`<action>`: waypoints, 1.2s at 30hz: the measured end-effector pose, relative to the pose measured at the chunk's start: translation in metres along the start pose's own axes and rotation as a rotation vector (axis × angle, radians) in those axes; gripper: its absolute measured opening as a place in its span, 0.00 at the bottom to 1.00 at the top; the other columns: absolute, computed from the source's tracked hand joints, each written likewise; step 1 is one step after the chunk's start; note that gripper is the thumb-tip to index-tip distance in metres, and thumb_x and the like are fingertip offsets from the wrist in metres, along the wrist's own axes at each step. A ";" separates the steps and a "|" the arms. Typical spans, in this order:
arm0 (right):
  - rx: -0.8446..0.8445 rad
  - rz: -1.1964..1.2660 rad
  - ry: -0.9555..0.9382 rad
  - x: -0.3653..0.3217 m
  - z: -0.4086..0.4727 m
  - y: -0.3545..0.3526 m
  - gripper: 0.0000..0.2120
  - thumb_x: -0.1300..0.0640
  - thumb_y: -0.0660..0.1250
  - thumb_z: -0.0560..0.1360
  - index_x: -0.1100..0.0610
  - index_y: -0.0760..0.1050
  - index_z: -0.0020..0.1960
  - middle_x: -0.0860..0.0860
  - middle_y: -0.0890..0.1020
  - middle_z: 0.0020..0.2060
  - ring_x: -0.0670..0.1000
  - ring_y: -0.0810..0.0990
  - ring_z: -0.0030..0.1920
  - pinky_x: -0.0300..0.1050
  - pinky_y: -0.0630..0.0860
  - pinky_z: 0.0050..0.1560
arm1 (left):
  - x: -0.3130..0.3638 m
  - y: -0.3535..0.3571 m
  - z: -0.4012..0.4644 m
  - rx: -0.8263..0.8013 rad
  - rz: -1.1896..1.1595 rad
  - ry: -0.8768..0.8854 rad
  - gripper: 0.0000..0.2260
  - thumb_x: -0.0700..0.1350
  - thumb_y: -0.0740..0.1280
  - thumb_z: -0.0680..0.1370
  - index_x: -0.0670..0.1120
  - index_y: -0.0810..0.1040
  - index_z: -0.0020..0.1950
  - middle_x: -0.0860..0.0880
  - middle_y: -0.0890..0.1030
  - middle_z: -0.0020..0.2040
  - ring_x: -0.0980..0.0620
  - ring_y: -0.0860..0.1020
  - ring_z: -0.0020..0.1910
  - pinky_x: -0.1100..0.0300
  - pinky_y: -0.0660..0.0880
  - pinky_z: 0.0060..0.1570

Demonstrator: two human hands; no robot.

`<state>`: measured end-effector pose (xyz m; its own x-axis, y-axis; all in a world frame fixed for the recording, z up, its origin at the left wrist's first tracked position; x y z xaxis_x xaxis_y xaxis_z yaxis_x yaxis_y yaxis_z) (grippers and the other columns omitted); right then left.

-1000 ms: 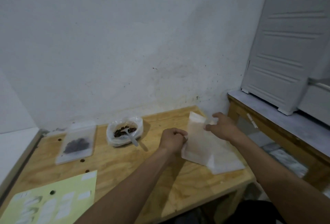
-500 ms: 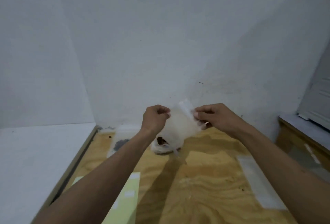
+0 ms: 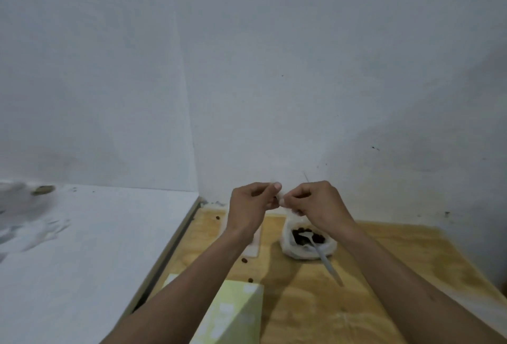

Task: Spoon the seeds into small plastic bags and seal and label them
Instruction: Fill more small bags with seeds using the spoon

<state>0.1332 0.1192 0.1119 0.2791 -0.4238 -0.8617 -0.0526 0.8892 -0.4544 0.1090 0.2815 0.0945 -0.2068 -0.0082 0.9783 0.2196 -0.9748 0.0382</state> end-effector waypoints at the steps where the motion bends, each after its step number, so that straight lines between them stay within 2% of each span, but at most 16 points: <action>1: -0.007 0.001 0.008 0.002 0.001 0.003 0.05 0.52 0.79 0.70 0.52 0.86 0.38 0.49 0.86 0.32 0.48 0.82 0.34 0.47 0.82 0.42 | -0.002 -0.003 0.002 -0.011 -0.013 -0.004 0.09 0.44 0.73 0.79 0.38 0.86 0.51 0.41 0.87 0.44 0.44 0.87 0.46 0.57 0.83 0.49; 6: -0.010 0.115 0.091 0.016 0.005 0.009 0.08 0.52 0.78 0.72 0.56 0.85 0.39 0.52 0.85 0.32 0.49 0.83 0.34 0.43 0.82 0.39 | -0.009 -0.007 0.007 -0.019 0.047 -0.026 0.06 0.34 0.68 0.80 0.34 0.85 0.48 0.37 0.86 0.41 0.44 0.86 0.41 0.60 0.83 0.43; 11: 0.114 -0.415 -0.042 0.018 0.006 0.011 0.12 0.54 0.68 0.80 0.61 0.81 0.42 0.53 0.85 0.36 0.53 0.83 0.38 0.52 0.82 0.43 | -0.015 0.003 0.005 -0.032 0.379 0.067 0.09 0.34 0.67 0.79 0.33 0.85 0.42 0.39 0.85 0.36 0.51 0.86 0.35 0.57 0.84 0.41; 14: 0.121 -0.576 -0.088 0.016 0.010 0.008 0.08 0.57 0.61 0.82 0.59 0.75 0.48 0.53 0.82 0.39 0.54 0.81 0.40 0.54 0.80 0.43 | -0.013 0.011 0.006 -0.065 0.569 0.085 0.11 0.34 0.66 0.76 0.31 0.81 0.35 0.38 0.83 0.31 0.51 0.85 0.31 0.48 0.83 0.38; 17: 0.056 -0.606 -0.178 0.009 0.010 0.005 0.01 0.59 0.60 0.83 0.54 0.69 0.54 0.51 0.79 0.35 0.52 0.76 0.34 0.49 0.74 0.36 | 0.000 0.014 0.010 -0.083 0.619 0.042 0.09 0.34 0.67 0.75 0.32 0.83 0.36 0.41 0.84 0.30 0.49 0.85 0.30 0.50 0.84 0.37; 18: 0.041 -0.615 -0.229 0.005 0.008 0.002 0.04 0.59 0.61 0.82 0.52 0.69 0.55 0.50 0.78 0.33 0.51 0.75 0.32 0.49 0.73 0.35 | 0.005 0.013 0.011 -0.087 0.610 0.024 0.09 0.35 0.68 0.75 0.33 0.84 0.39 0.41 0.84 0.31 0.50 0.85 0.30 0.51 0.84 0.39; 21: 0.025 -0.783 -0.329 0.000 0.010 -0.002 0.11 0.64 0.61 0.80 0.50 0.77 0.53 0.51 0.79 0.37 0.54 0.79 0.38 0.49 0.73 0.37 | 0.019 0.009 0.013 -0.092 0.553 -0.020 0.07 0.35 0.69 0.75 0.34 0.85 0.42 0.41 0.85 0.34 0.51 0.85 0.31 0.58 0.84 0.39; 23: -0.015 -0.870 -0.286 -0.002 0.012 0.001 0.16 0.63 0.60 0.81 0.49 0.81 0.60 0.52 0.83 0.47 0.56 0.82 0.50 0.48 0.75 0.44 | 0.026 0.010 0.012 -0.107 0.535 -0.015 0.07 0.35 0.69 0.75 0.35 0.86 0.43 0.41 0.86 0.34 0.51 0.86 0.32 0.60 0.84 0.39; 25: -0.042 -0.796 -0.218 -0.004 0.013 0.002 0.16 0.59 0.61 0.82 0.51 0.79 0.67 0.54 0.84 0.55 0.55 0.82 0.56 0.48 0.78 0.53 | 0.031 0.015 0.010 -0.130 0.531 0.005 0.07 0.35 0.69 0.75 0.36 0.86 0.43 0.42 0.86 0.34 0.51 0.86 0.32 0.59 0.84 0.40; 26: -0.043 -0.736 -0.198 -0.005 0.012 0.001 0.15 0.57 0.63 0.81 0.52 0.80 0.66 0.54 0.85 0.55 0.54 0.82 0.55 0.48 0.79 0.54 | 0.032 0.017 0.009 -0.147 0.536 0.010 0.07 0.37 0.69 0.76 0.36 0.86 0.43 0.42 0.86 0.34 0.50 0.86 0.32 0.59 0.84 0.40; 28: -0.043 -0.627 -0.193 -0.006 0.015 -0.005 0.10 0.58 0.68 0.79 0.53 0.84 0.58 0.49 0.86 0.43 0.46 0.82 0.45 0.43 0.78 0.47 | 0.037 0.017 0.011 -0.172 0.567 0.030 0.08 0.43 0.71 0.77 0.39 0.87 0.46 0.44 0.87 0.37 0.50 0.86 0.36 0.60 0.84 0.42; 30: -0.028 -0.517 -0.191 -0.006 0.015 -0.017 0.12 0.64 0.67 0.77 0.49 0.83 0.42 0.40 0.78 0.27 0.40 0.76 0.31 0.33 0.70 0.36 | 0.037 0.013 0.016 -0.238 0.666 0.111 0.18 0.51 0.72 0.76 0.44 0.83 0.63 0.46 0.86 0.55 0.52 0.84 0.52 0.59 0.80 0.52; 31: -0.022 -0.465 -0.179 -0.006 0.015 -0.022 0.15 0.65 0.67 0.76 0.48 0.80 0.37 0.39 0.77 0.24 0.38 0.76 0.29 0.30 0.68 0.33 | 0.034 0.010 0.020 -0.311 0.742 0.168 0.28 0.54 0.73 0.76 0.48 0.74 0.74 0.48 0.79 0.67 0.53 0.78 0.63 0.58 0.76 0.61; 32: -0.023 -0.410 -0.165 -0.006 0.015 -0.026 0.15 0.65 0.68 0.76 0.49 0.81 0.36 0.37 0.79 0.25 0.36 0.77 0.30 0.30 0.69 0.31 | 0.030 0.009 0.023 -0.391 0.830 0.232 0.38 0.56 0.74 0.74 0.50 0.63 0.80 0.49 0.68 0.76 0.52 0.67 0.74 0.55 0.69 0.70; 34: -0.058 -0.280 -0.162 -0.011 0.013 -0.029 0.07 0.62 0.74 0.75 0.50 0.87 0.43 0.38 0.86 0.35 0.34 0.82 0.38 0.30 0.76 0.36 | 0.020 0.012 0.027 -0.514 1.023 0.383 0.55 0.61 0.77 0.69 0.50 0.45 0.84 0.51 0.51 0.82 0.52 0.48 0.80 0.51 0.50 0.79; 36: -0.120 -0.177 -0.152 -0.015 0.011 -0.028 0.09 0.57 0.80 0.70 0.48 0.88 0.49 0.41 0.88 0.41 0.37 0.85 0.45 0.32 0.80 0.45 | 0.010 0.017 0.028 -0.505 1.138 0.539 0.62 0.66 0.78 0.65 0.46 0.42 0.83 0.46 0.53 0.80 0.49 0.48 0.80 0.48 0.40 0.80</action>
<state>0.1412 0.1028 0.1401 0.4341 -0.5321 -0.7270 -0.1011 0.7731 -0.6262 0.1376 0.2711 0.1105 -0.5164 -0.8295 0.2124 0.1711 -0.3431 -0.9236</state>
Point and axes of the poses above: each hand's wrist, its own z-axis towards the middle knuckle, its own y-axis out of the palm, x = y × z, the point moved 4 cm from there along z, towards the middle knuckle
